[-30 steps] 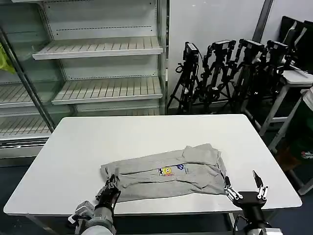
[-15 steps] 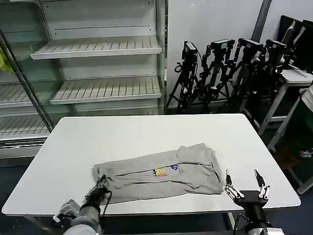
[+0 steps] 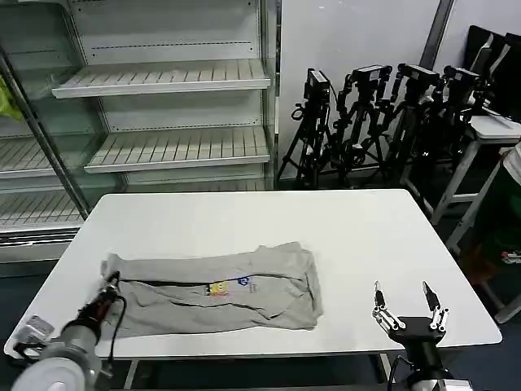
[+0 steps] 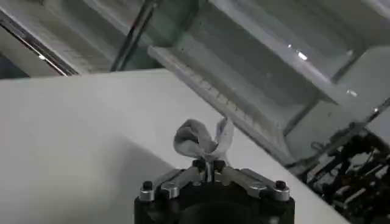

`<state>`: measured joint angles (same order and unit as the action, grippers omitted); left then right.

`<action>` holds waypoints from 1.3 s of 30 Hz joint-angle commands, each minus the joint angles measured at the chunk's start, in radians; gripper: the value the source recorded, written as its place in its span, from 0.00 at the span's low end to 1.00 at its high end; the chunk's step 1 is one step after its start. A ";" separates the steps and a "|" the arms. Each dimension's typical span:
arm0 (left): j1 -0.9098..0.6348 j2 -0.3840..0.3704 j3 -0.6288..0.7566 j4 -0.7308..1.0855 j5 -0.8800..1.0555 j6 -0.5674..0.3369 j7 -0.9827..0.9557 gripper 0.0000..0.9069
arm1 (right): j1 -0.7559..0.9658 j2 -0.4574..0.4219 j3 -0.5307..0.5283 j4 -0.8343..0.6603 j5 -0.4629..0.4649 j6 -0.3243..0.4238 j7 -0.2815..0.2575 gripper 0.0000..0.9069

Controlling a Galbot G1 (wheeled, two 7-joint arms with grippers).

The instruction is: Fold and organize the clothes.

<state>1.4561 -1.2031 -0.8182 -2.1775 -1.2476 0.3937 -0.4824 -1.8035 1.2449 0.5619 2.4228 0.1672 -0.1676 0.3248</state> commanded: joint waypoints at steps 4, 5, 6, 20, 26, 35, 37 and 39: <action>-0.038 -0.044 0.025 -0.114 -0.486 0.010 0.004 0.12 | -0.029 0.013 -0.001 -0.002 -0.015 0.006 -0.001 1.00; -0.052 -0.073 0.072 -0.115 -0.485 0.005 0.008 0.12 | -0.031 0.016 -0.001 -0.005 -0.016 0.006 0.000 1.00; -0.061 -0.081 0.103 -0.113 -0.484 0.003 0.009 0.12 | -0.032 0.018 0.000 -0.007 -0.017 0.006 0.000 1.00; -0.215 -0.366 0.556 0.042 -0.265 -0.046 0.043 0.12 | -0.036 0.043 -0.025 -0.059 -0.065 0.018 -0.002 1.00; -0.266 -0.419 0.621 0.167 -0.164 -0.060 0.049 0.12 | -0.028 0.030 -0.012 -0.066 -0.041 0.021 -0.002 1.00; -0.293 -0.427 0.630 0.252 -0.087 -0.066 0.051 0.67 | -0.018 0.020 -0.016 -0.092 -0.032 0.031 -0.002 1.00; -0.296 -0.432 0.626 0.267 -0.072 -0.065 0.053 1.00 | -0.015 0.019 -0.021 -0.094 -0.033 0.031 -0.002 1.00; -0.295 -0.432 0.625 0.267 -0.059 -0.066 0.057 1.00 | -0.015 0.018 -0.026 -0.094 -0.034 0.030 -0.002 1.00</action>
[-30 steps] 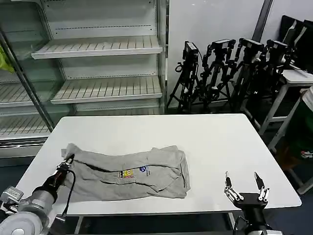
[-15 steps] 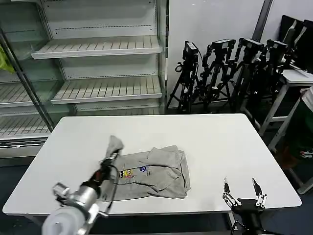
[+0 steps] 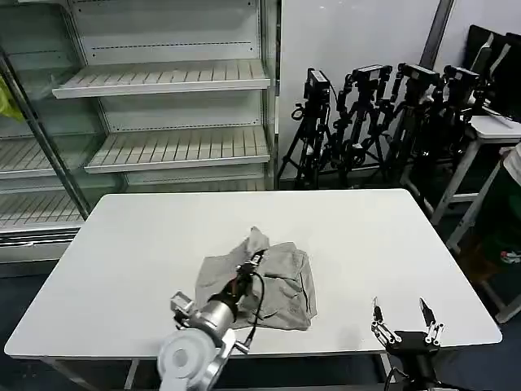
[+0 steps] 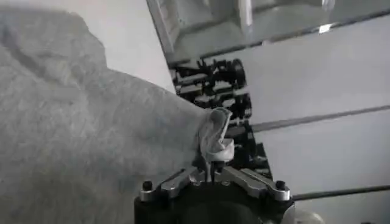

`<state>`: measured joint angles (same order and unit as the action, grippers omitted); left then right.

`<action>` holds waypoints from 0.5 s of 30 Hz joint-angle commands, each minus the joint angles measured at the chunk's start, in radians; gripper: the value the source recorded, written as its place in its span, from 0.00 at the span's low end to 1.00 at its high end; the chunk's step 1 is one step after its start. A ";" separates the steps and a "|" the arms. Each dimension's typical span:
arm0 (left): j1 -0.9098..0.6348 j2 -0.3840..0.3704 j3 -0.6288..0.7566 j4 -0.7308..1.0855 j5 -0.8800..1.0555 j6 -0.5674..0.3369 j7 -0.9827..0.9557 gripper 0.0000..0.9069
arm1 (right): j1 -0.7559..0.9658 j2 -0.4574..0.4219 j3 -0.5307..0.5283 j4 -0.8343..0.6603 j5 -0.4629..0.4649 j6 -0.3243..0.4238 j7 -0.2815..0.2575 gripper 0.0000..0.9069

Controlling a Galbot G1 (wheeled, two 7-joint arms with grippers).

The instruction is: Fold and organize the clothes.

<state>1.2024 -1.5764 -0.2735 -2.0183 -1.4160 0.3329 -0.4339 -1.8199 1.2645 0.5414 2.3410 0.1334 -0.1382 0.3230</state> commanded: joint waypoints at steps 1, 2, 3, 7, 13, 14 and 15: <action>-0.039 -0.059 0.079 0.103 0.111 -0.004 0.013 1.00 | 0.002 -0.002 -0.007 -0.012 -0.001 0.001 0.000 1.00; -0.036 -0.058 0.078 0.090 0.112 -0.001 0.017 1.00 | 0.001 -0.002 -0.009 -0.011 -0.002 0.001 0.000 1.00; -0.029 -0.056 0.077 0.081 0.112 0.003 0.025 1.00 | 0.001 -0.002 -0.011 -0.011 -0.003 0.001 0.000 1.00; 0.005 -0.032 0.074 -0.022 0.113 0.009 0.040 1.00 | 0.001 0.001 -0.020 0.000 -0.006 0.000 0.000 1.00; 0.076 0.040 0.017 -0.206 0.113 0.013 0.050 1.00 | 0.009 0.008 -0.057 0.007 -0.022 -0.001 0.000 1.00; 0.090 0.061 -0.006 -0.226 0.112 0.017 0.051 1.00 | 0.012 0.008 -0.062 0.006 -0.024 -0.001 0.000 1.00; 0.105 0.089 -0.039 -0.241 0.110 0.023 0.052 1.00 | 0.016 0.008 -0.070 0.005 -0.026 -0.002 0.000 1.00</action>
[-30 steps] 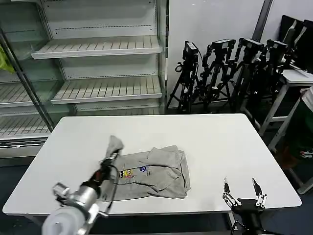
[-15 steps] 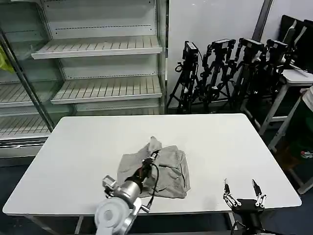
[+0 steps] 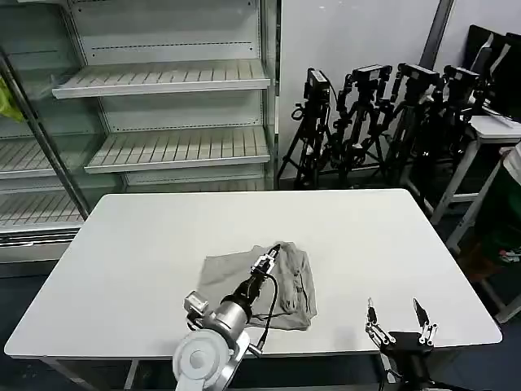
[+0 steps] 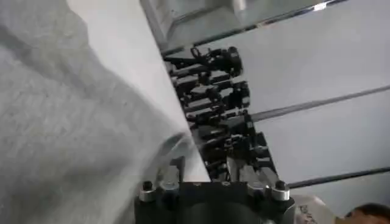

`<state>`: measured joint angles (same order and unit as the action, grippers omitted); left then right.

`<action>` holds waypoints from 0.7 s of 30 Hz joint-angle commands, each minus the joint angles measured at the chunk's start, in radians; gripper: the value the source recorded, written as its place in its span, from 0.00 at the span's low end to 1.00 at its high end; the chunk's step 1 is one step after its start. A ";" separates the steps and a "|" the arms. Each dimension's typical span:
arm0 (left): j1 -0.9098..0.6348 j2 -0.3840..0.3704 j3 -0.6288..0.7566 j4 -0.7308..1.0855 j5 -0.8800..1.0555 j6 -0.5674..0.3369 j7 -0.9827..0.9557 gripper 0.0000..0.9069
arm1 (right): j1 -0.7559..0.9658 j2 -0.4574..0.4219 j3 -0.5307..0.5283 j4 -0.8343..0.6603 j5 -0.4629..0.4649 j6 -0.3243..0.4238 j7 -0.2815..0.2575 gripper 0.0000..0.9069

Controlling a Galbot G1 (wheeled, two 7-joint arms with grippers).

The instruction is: Fold and organize the clothes.

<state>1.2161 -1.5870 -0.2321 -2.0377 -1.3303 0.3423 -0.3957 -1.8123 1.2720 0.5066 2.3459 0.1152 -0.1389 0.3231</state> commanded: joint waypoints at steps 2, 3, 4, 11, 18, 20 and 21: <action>0.129 0.153 -0.137 -0.254 0.030 0.030 0.009 1.00 | 0.018 0.001 -0.050 -0.004 -0.011 -0.002 -0.001 1.00; 0.146 0.183 -0.168 -0.263 0.035 0.032 0.009 1.00 | 0.023 0.001 -0.056 -0.009 -0.012 -0.002 -0.002 1.00; 0.165 0.211 -0.212 -0.268 0.040 0.038 0.010 1.00 | 0.028 0.001 -0.061 -0.014 -0.013 -0.002 -0.003 1.00; 0.285 0.401 -0.479 -0.237 -0.004 0.220 0.027 1.00 | 0.082 -0.002 -0.099 -0.052 -0.011 -0.006 -0.007 1.00; 0.274 0.511 -0.493 -0.094 0.069 0.236 0.196 1.00 | 0.165 -0.014 -0.109 -0.107 0.025 -0.030 -0.006 1.00; 0.255 0.520 -0.473 -0.032 0.107 0.236 0.257 1.00 | 0.170 -0.018 -0.104 -0.118 0.030 -0.031 -0.007 1.00; 0.252 0.521 -0.465 -0.019 0.118 0.236 0.269 1.00 | 0.168 -0.019 -0.101 -0.120 0.031 -0.030 -0.007 1.00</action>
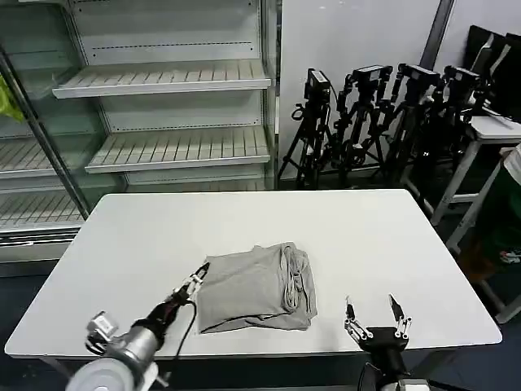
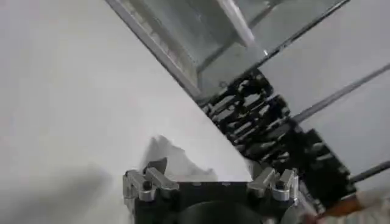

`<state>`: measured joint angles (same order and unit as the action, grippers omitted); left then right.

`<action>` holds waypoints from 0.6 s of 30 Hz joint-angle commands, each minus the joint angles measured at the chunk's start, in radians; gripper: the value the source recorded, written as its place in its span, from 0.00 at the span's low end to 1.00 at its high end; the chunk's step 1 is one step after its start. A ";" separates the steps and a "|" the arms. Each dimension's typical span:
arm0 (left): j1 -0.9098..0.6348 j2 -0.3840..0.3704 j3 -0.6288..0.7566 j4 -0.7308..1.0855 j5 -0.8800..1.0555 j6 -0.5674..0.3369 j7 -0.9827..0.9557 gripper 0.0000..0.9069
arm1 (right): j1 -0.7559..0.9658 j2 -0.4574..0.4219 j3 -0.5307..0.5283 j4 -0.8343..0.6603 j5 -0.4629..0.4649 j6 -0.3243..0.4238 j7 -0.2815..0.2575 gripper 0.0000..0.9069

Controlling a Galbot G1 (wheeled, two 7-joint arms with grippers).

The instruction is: Fold and organize the clothes.

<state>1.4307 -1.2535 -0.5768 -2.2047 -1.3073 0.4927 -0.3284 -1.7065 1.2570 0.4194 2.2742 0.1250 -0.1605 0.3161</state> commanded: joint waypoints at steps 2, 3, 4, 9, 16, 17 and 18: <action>0.030 0.186 -0.100 0.183 0.121 0.085 0.237 1.00 | 0.046 -0.007 -0.002 -0.046 0.020 -0.004 -0.001 1.00; 0.029 0.185 -0.093 0.189 0.132 0.085 0.257 1.00 | 0.040 -0.008 0.000 -0.040 0.020 -0.003 -0.001 1.00; 0.030 0.182 -0.085 0.197 0.140 0.085 0.270 1.00 | 0.025 -0.008 0.008 -0.030 0.019 0.002 -0.001 1.00; 0.018 0.154 -0.053 0.210 0.146 0.086 0.293 1.00 | -0.028 -0.008 0.028 0.005 0.011 0.019 -0.001 1.00; -0.038 0.113 0.026 0.225 0.139 0.086 0.322 1.00 | -0.031 -0.014 0.039 0.007 0.012 0.014 0.001 1.00; -0.050 0.107 0.036 0.238 0.136 0.086 0.323 1.00 | -0.029 -0.014 0.040 0.006 0.012 0.014 0.001 1.00; -0.056 0.105 0.040 0.241 0.134 0.086 0.322 1.00 | -0.033 -0.014 0.042 0.008 0.011 0.014 0.001 1.00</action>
<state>1.4258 -1.1430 -0.5981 -2.0325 -1.1961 0.5622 -0.0777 -1.7202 1.2447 0.4493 2.2728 0.1327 -0.1486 0.3153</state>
